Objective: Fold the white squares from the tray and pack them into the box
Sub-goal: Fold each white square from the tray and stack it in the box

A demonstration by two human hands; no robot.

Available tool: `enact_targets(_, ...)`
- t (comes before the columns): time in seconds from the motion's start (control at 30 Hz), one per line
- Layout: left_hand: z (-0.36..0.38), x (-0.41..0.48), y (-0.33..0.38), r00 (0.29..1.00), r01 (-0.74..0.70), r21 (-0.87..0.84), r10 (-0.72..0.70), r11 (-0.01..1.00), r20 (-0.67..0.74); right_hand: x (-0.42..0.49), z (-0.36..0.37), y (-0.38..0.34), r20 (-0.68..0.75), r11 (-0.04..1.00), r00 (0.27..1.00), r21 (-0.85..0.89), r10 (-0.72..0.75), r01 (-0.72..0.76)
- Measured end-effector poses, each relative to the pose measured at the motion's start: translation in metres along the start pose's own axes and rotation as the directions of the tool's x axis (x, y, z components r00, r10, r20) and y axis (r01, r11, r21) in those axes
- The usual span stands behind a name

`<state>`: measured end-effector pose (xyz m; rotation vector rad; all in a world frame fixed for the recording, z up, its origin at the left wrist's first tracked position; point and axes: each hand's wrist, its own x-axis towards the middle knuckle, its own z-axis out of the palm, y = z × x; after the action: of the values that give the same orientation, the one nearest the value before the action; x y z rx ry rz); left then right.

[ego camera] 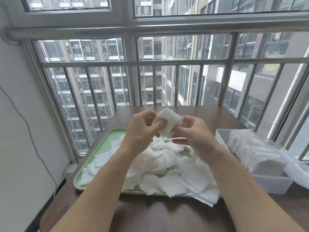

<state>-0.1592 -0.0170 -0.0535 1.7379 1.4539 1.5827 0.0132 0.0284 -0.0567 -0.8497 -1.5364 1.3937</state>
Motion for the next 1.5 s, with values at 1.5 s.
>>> enact_targets(1.5,-0.014,-0.071,0.033,0.973,0.129,0.043,-0.135,0.991,0.185,-0.07,-0.018,-0.039,-0.042,0.979,0.999,-0.198,0.03,-0.038)
